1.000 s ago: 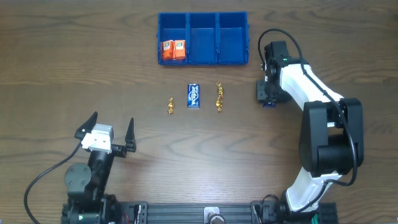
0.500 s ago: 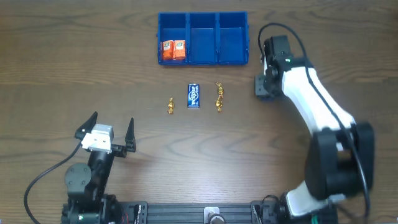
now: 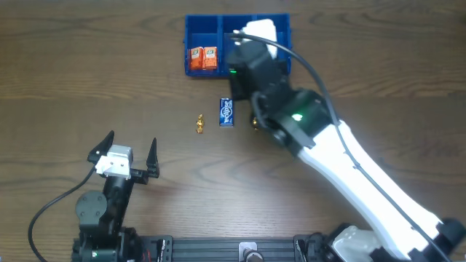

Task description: Sort Candies Into Trays

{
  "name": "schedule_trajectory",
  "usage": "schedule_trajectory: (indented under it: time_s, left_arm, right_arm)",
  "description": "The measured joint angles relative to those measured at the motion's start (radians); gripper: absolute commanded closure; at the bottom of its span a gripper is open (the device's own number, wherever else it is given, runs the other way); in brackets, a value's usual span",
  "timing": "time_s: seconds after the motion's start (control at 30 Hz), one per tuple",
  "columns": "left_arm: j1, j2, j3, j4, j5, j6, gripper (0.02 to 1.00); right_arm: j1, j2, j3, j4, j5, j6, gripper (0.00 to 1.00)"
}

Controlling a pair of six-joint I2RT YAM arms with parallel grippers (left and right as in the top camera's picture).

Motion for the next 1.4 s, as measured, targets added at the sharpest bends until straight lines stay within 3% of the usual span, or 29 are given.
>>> schedule_trajectory:
  time_s: [0.27, 0.7, 1.4]
  left_arm:
    - [0.0, 0.0, 0.0, 0.0, 0.0, 0.0, 0.023]
    - [0.0, 0.0, 0.0, 0.0, 0.0, 0.0, 0.025]
    - [0.0, 0.0, 0.0, 0.0, 0.0, 0.0, 0.023]
  right_arm:
    - [-0.006, 0.254, 0.174, 0.011, 0.056, 0.054, 0.75]
    - [-0.194, 0.486, 0.24, 0.043, -0.089, 0.069, 0.752]
    - [-0.196, 0.625, 0.241, 0.202, -0.16, 0.069, 0.757]
